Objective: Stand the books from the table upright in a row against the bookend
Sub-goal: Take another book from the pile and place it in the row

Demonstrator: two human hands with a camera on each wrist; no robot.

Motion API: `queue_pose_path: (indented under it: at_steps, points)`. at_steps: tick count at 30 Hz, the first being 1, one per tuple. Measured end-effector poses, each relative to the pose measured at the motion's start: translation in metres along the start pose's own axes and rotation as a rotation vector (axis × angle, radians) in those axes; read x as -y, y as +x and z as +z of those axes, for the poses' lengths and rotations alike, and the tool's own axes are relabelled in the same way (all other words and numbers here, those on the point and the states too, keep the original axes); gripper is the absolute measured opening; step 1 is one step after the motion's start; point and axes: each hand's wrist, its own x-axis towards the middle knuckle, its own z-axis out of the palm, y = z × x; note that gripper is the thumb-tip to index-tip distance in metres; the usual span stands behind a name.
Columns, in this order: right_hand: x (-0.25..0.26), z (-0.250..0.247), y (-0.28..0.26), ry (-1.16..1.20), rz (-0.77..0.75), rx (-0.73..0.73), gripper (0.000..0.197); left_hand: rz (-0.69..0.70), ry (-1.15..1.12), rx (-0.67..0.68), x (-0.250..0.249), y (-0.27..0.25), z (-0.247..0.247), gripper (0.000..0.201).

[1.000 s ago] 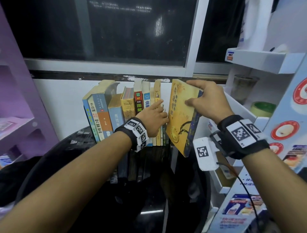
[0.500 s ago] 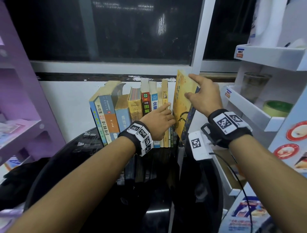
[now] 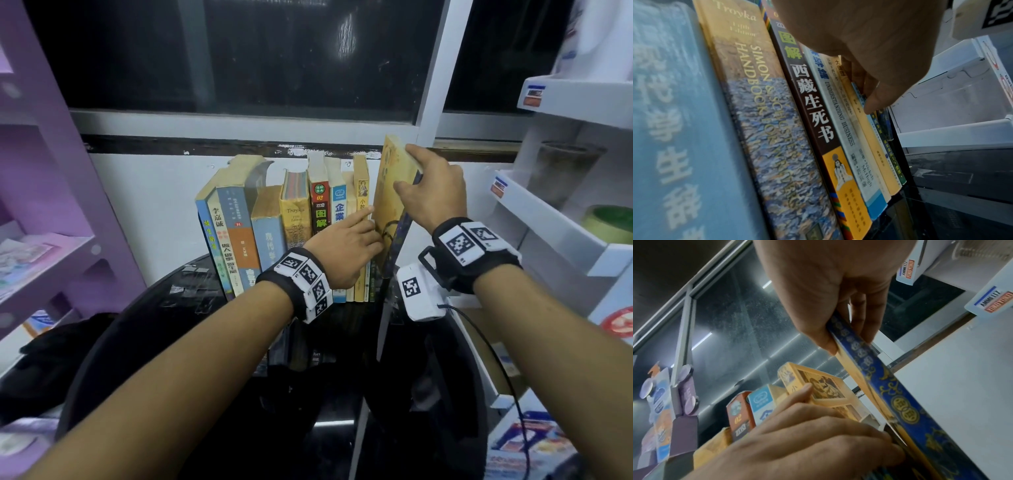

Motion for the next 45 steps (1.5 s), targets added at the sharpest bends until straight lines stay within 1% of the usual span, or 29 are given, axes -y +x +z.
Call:
queue_pose_path:
  at_steps: [9, 15, 25, 29, 33, 37, 45]
  points:
    - [-0.022, 0.024, -0.002, -0.045, 0.033, 0.023, 0.053, -0.013, -0.024, -0.044, 0.000, 0.002, 0.006, 0.054]
    - [-0.029, 0.027, 0.000, -0.086, -0.025, 0.047, 0.051, -0.025, -0.044, -0.084, -0.002, 0.003, 0.010, 0.053]
    - [-0.029, 0.031, -0.003, -0.195, -0.042, 0.146, 0.055, -0.052, -0.070, -0.150, -0.006, 0.005, 0.015, 0.051]
    - [-0.032, 0.032, -0.005, -0.181, -0.010, 0.173, 0.057, -0.072, -0.080, -0.206, -0.009, 0.008, 0.020, 0.047]
    - [-0.031, 0.031, -0.008, -0.137, -0.035, 0.218, 0.056, -0.138, -0.085, -0.291, -0.015, 0.005, 0.027, 0.042]
    - [-0.030, 0.028, -0.012, -0.091, -0.027, 0.241, 0.053, -0.211, -0.054, -0.294, -0.022, 0.002, 0.035, 0.043]
    - [-0.029, 0.032, -0.009, -0.063, 0.011, 0.249, 0.056, -0.251, -0.052, -0.425, -0.025, 0.016, 0.039, 0.024]
